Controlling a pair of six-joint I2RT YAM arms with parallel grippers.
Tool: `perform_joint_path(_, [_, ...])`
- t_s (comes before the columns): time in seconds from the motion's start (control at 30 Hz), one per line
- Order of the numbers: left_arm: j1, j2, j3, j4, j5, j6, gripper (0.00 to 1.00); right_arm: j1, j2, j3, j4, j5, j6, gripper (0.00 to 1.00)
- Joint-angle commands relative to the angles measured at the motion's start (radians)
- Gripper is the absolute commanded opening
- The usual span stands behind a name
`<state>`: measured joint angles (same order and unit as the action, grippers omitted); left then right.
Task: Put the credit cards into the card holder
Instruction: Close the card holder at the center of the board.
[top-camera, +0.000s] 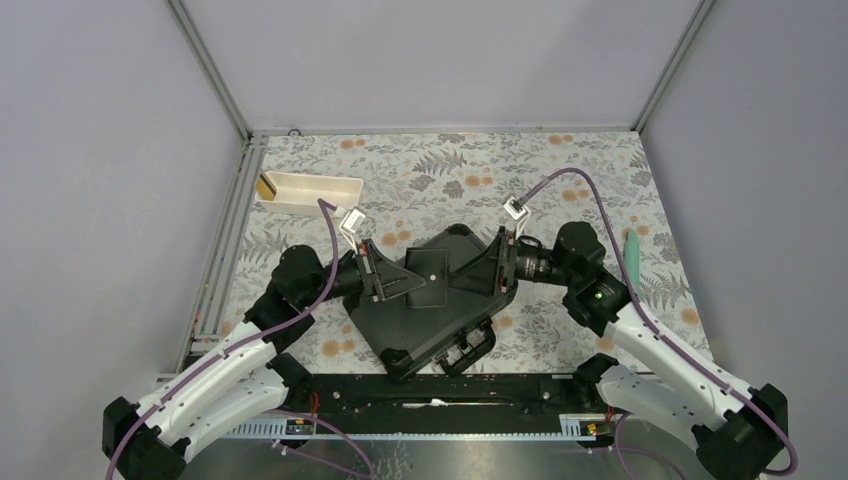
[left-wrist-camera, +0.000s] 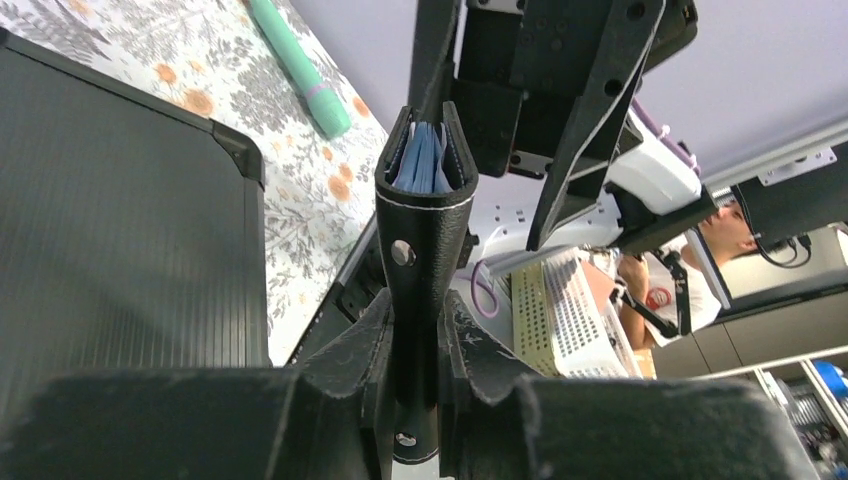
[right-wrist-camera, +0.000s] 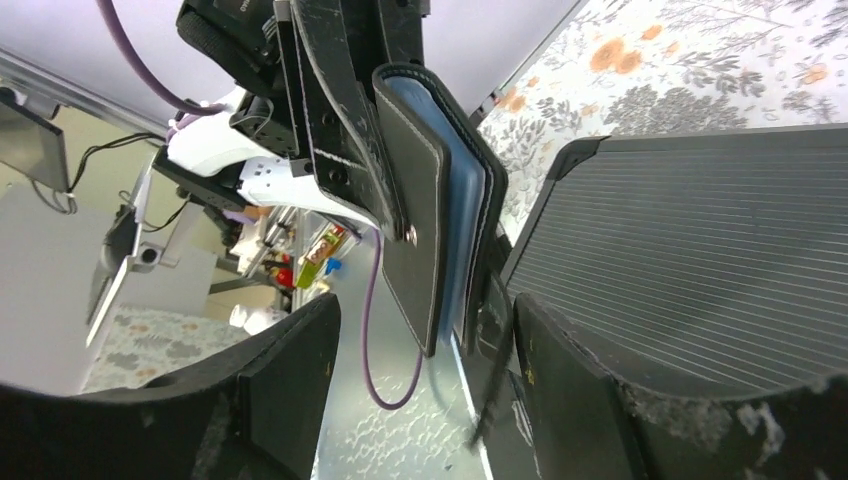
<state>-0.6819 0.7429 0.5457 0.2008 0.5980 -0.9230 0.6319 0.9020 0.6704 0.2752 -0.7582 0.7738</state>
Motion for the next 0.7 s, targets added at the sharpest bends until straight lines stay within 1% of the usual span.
perform_joint_path(0.0, [0.002,-0.042,0.005,0.027,-0.102,0.007,0.0,0.0,-0.083,-0.009,-0.11,0.101,-0.072,0.71])
perform_joint_path(0.17, [0.002,-0.063,0.009,-0.004,-0.11,0.013,0.0,0.0,-0.159,-0.05,-0.157,0.221,-0.073,0.69])
perform_joint_path(0.23, [0.004,-0.07,0.011,-0.017,-0.112,0.015,0.0,0.001,-0.189,-0.055,-0.17,0.255,-0.077,0.66])
perform_joint_path(0.33, [0.004,-0.081,0.011,-0.03,-0.12,0.012,0.0,0.001,-0.207,-0.05,-0.184,0.276,-0.085,0.57])
perform_joint_path(0.43, [0.005,-0.089,0.01,-0.033,-0.12,0.008,0.0,0.001,-0.199,-0.046,-0.198,0.281,-0.09,0.43])
perform_joint_path(0.53, [0.006,-0.092,0.007,-0.032,-0.122,0.004,0.0,0.002,-0.194,-0.05,-0.198,0.28,-0.09,0.33])
perform_joint_path(0.67, [0.005,-0.094,0.007,-0.031,-0.123,0.0,0.0,0.002,-0.189,-0.053,-0.198,0.275,-0.09,0.28])
